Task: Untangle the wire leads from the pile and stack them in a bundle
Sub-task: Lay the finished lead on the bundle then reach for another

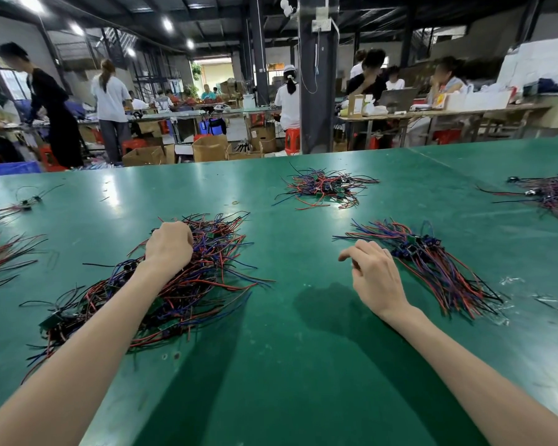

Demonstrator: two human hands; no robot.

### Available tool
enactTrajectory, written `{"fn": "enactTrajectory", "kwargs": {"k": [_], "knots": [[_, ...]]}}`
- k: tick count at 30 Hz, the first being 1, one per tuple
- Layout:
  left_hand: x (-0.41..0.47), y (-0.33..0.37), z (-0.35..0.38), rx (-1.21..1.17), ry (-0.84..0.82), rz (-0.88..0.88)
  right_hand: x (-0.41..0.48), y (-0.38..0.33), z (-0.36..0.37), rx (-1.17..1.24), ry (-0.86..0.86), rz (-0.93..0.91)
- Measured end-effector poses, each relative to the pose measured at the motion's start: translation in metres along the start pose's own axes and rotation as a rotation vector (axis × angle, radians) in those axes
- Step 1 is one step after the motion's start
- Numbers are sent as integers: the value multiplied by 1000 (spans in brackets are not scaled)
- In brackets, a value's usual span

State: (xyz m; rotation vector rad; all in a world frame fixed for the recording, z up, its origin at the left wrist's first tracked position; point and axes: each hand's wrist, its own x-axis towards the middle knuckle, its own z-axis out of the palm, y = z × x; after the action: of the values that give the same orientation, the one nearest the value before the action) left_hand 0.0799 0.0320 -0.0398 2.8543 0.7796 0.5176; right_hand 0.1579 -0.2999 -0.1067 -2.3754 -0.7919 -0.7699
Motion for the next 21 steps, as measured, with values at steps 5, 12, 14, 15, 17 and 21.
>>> {"fn": "enactTrajectory", "kwargs": {"k": [5,12,14,15,17,21], "knots": [[5,-7,-6,-73,71,22,-2,-1,2,37,1,13],[-5,25,-48,-385,500,254,-1,-11,2,110,-35,-14],[-24,49,-57,-571,571,356,-2,-16,1,141,-41,-40],[-35,61,-58,-686,558,385,-2,-20,1,170,-51,-35],[-57,83,-51,-976,421,358,-2,-25,-1,247,-74,-3],[-92,116,-6,-1509,27,82,-2,-31,-6,381,-107,85]]}}
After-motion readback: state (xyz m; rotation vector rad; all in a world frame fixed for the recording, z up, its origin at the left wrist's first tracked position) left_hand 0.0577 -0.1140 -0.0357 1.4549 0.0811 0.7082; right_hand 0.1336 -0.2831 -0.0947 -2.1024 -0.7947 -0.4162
